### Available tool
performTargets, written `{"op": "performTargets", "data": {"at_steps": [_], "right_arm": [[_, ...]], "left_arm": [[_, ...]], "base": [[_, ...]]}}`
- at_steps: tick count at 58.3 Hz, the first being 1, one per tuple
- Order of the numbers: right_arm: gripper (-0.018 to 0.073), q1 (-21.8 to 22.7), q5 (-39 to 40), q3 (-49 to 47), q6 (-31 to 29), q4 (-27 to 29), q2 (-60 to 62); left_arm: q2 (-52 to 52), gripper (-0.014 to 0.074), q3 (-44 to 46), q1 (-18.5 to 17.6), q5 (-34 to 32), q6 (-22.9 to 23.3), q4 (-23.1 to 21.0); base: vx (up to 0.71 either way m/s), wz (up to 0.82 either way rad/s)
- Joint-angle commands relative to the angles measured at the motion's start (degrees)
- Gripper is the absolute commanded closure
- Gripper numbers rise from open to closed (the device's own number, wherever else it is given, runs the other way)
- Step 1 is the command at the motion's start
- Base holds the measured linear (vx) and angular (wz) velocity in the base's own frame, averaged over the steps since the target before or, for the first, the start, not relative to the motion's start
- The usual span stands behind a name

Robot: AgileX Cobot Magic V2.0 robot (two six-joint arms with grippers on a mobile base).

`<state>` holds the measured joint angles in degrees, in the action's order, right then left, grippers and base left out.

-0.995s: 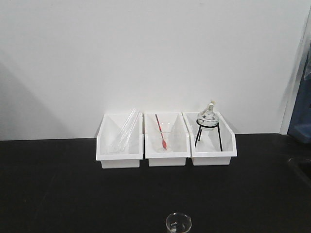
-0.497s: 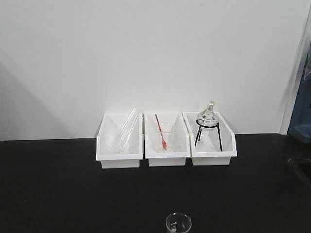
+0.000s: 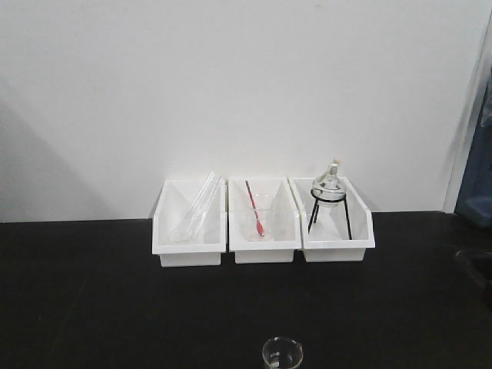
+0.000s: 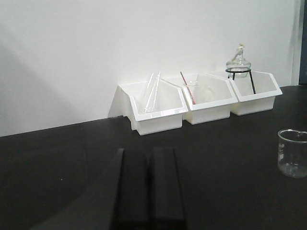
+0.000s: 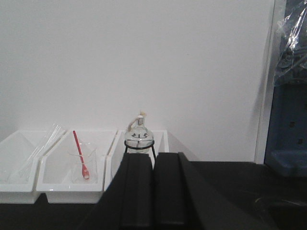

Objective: Pick beaker and place in left cabinet

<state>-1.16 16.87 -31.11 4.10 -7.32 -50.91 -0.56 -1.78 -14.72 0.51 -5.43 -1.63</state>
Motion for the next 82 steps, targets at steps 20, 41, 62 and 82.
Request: {"op": "performTargets", "data": {"at_steps": [20, 41, 62, 82], "right_arm": [[-0.0075, 0.36, 4.16, -2.14, 0.07, -0.26, 0.36], [-0.0140, 0.36, 10.19, -2.14, 2.24, -0.68, -0.53], [-0.0070, 0.36, 16.01, -2.10, 18.92, -23.61, -16.55], [-0.0029, 0.36, 34.26, -2.10, 30.48, -47.10, -34.62]], "left_arm": [[-1.11, 0.0596, -0.94, -0.22, -4.81, 0.19, -0.47], [-1.11, 0.0596, -0.94, -0.22, -4.81, 0.19, -0.47], [-1.11, 0.0596, -0.94, -0.22, -4.81, 0.19, -0.47], [-1.11, 0.0596, -0.94, -0.22, -4.81, 0.19, -0.47]], "base": [[0.00, 0.00], [0.00, 0.00], [0.00, 0.00], [0.00, 0.00]]}}
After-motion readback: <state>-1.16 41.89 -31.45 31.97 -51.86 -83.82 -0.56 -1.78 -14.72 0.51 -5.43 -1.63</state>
